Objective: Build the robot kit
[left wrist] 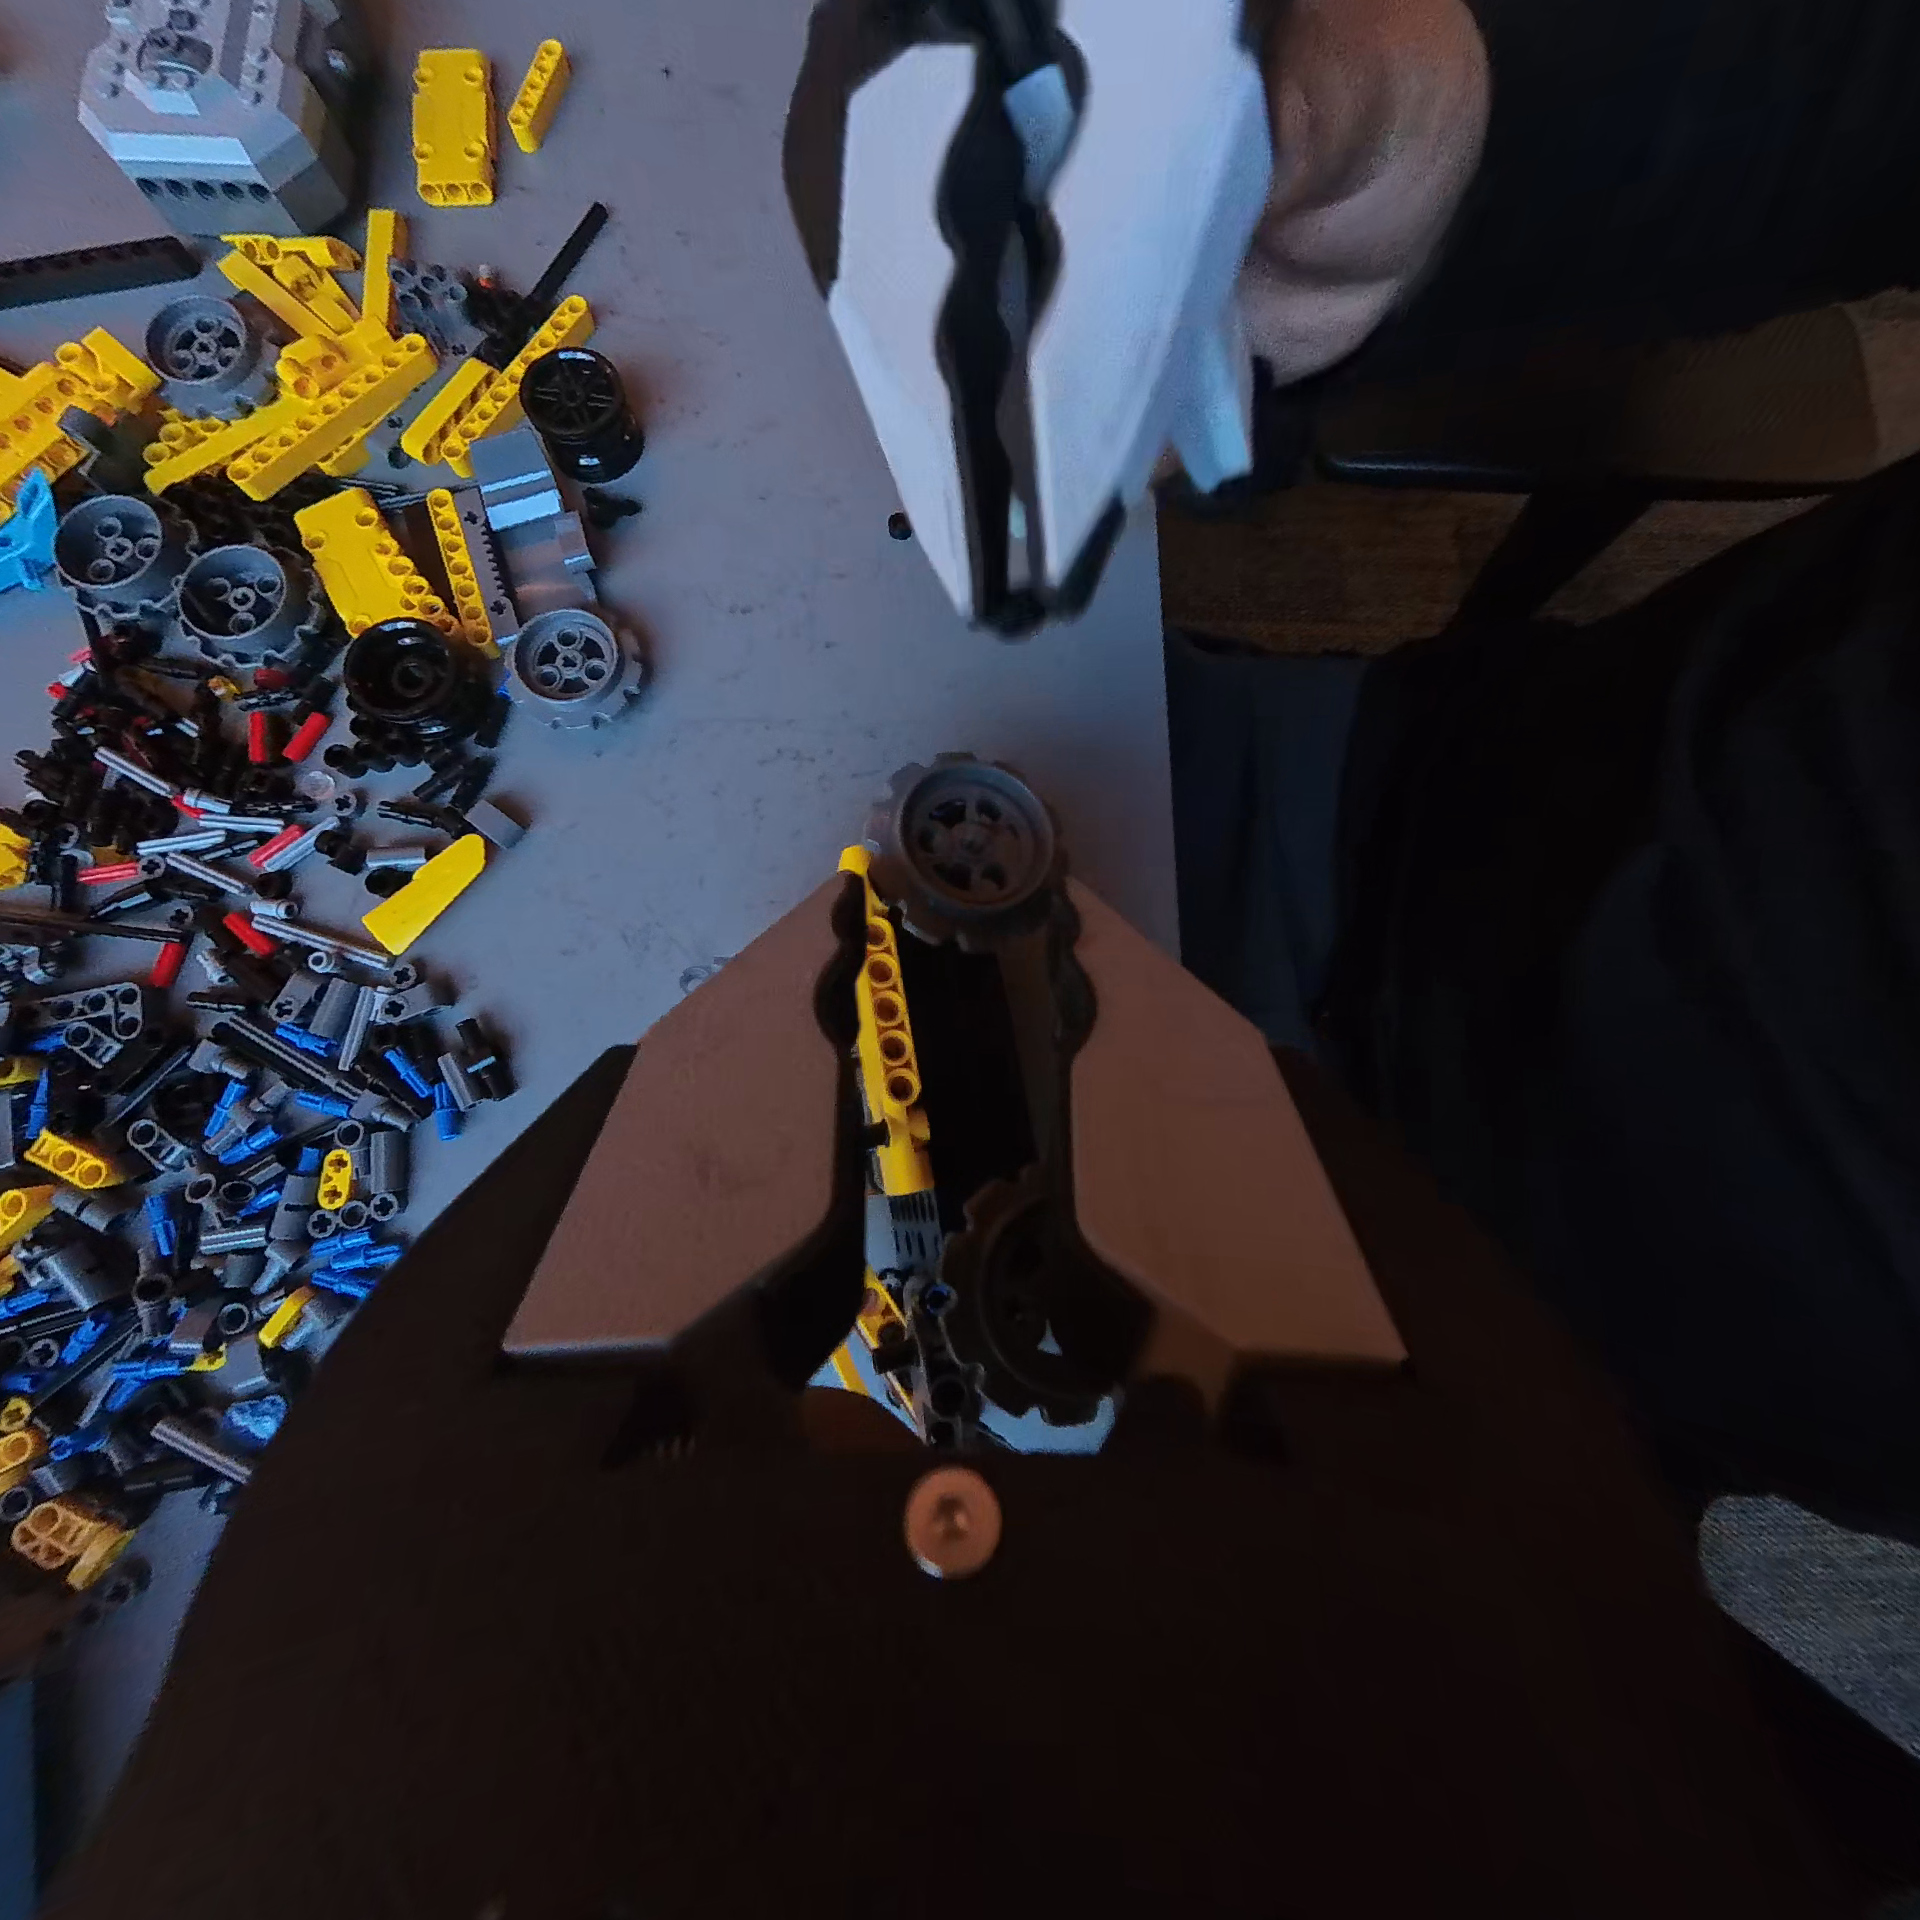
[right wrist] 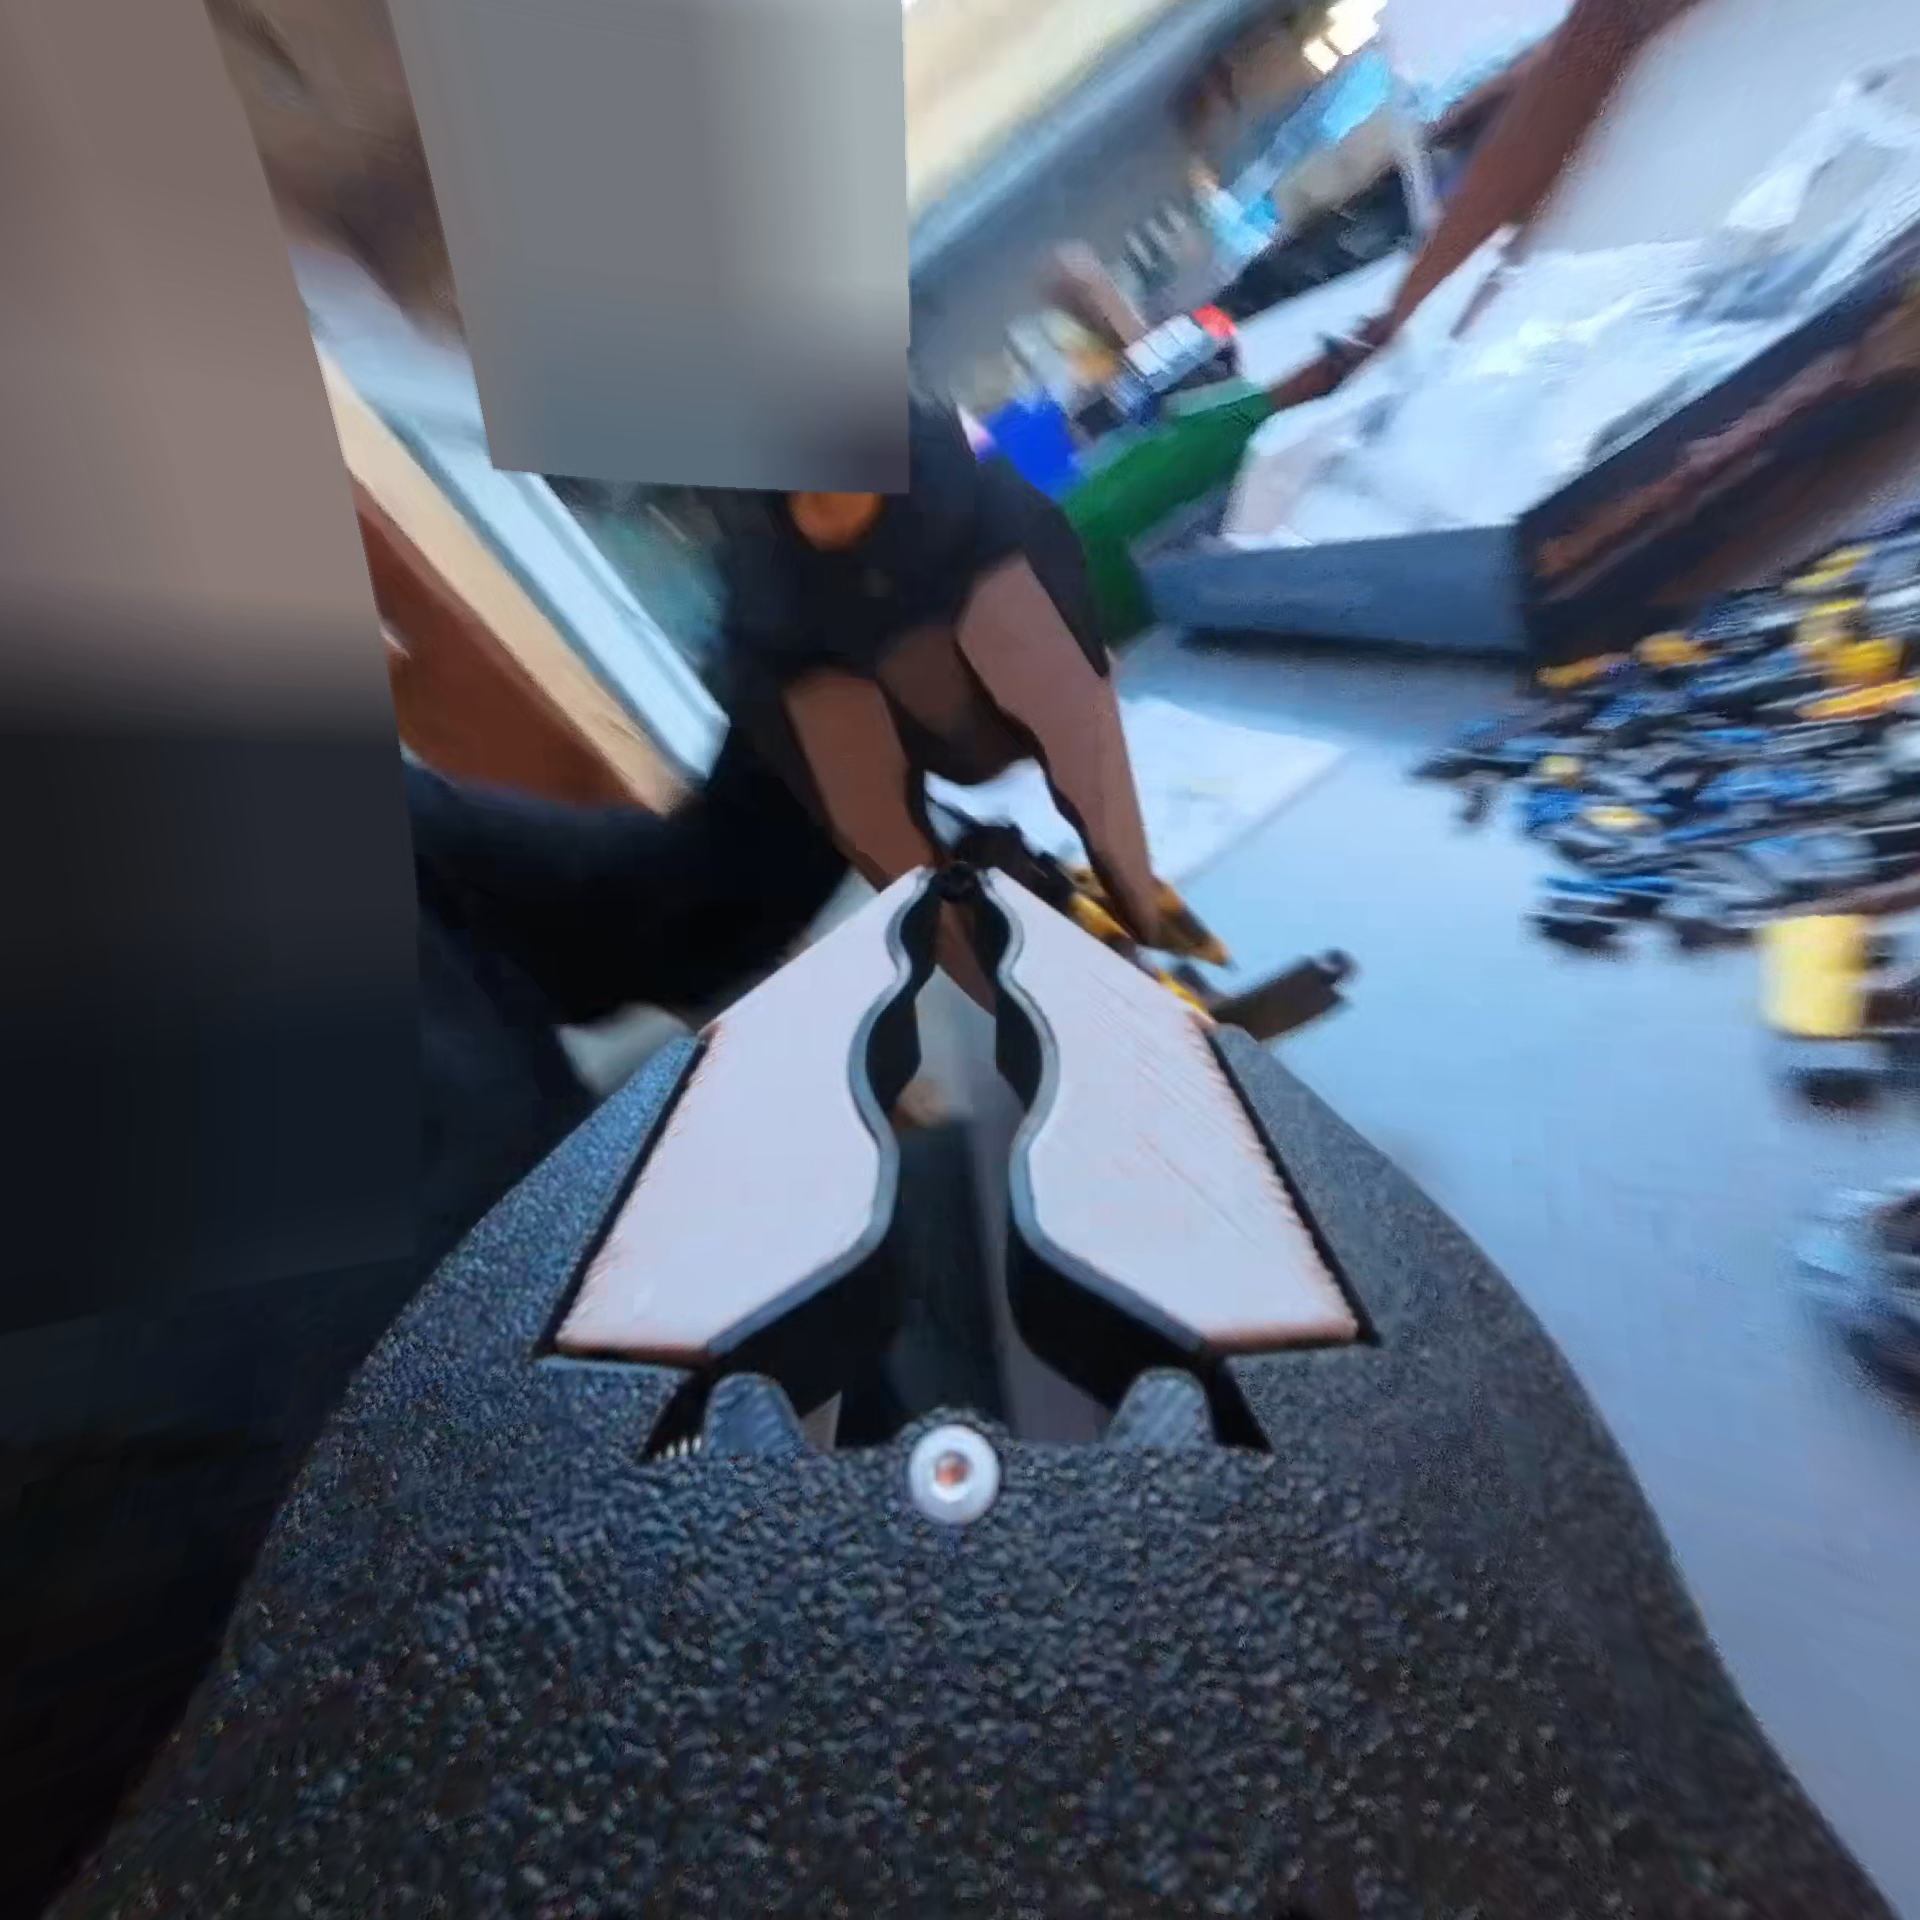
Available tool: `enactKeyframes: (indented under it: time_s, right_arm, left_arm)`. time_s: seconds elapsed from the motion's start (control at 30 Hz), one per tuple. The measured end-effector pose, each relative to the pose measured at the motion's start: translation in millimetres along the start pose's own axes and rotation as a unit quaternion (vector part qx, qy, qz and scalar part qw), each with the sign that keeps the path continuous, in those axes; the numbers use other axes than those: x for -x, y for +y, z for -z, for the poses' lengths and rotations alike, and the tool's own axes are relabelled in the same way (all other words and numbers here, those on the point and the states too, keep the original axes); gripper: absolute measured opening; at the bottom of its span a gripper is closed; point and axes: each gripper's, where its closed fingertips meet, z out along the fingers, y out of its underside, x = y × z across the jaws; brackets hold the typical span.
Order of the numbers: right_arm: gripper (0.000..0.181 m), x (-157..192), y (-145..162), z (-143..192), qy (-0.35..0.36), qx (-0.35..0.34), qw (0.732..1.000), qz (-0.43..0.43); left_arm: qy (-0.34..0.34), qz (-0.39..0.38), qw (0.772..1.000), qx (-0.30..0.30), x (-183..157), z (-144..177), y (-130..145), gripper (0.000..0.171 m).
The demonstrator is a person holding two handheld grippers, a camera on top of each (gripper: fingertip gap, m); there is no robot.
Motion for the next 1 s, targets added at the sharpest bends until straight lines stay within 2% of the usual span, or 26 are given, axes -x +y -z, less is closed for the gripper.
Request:
enactKeyframes:
  time_s: [0.07, 0.13, 0.27, 0.5, 0.73, 0.9, 1.0]
  right_arm:
    - [0.006, -9.3, 16.6, -4.0, 0.088, 0.081, 0.987, 0.11]
    - [0.006, -16.7, 24.9, -6.9, 0.145, 0.137, 0.962, 0.183]
    - [0.006, -20.8, 32.6, -13.4, 0.166, 0.189, 0.937, 0.242]
    - [0.006, -22.3, 32.3, -15.1, 0.185, 0.219, 0.907, 0.309]
    - [0.006, -21.6, 32.9, -15.0, 0.17, 0.209, 0.912, 0.308]
    - [0.006, -21.9, 32.4, -16.1, 0.165, 0.198, 0.917, 0.306]
    - [0.006, -21.7, 32.6, -15.7, 0.162, 0.192, 0.921, 0.298]
  left_arm:
    - [-0.002, -0.004, 1.0, 0.002, 0.3, -0.1, 0.0, 0.032]
    - [-0.005, -0.014, 1.0, 0.003, 0.0, -0.3, -0.5, 0.032]
    - [-0.011, -0.019, 1.0, 0.006, -0.2, -1.1, -1.2, 0.031]
    - [-0.022, -0.029, 0.999, 0.014, 0.0, -0.7, -0.2, 0.032]
    - [-0.078, -0.059, 0.995, 0.032, -3.9, 1.3, -4.3, 0.045]
    - [-0.107, -0.088, 0.987, 0.079, 1.5, -2.6, 3.2, 0.046]
    - [-0.093, -0.083, 0.988, 0.091, 1.3, -9.9, 6.4, 0.042]
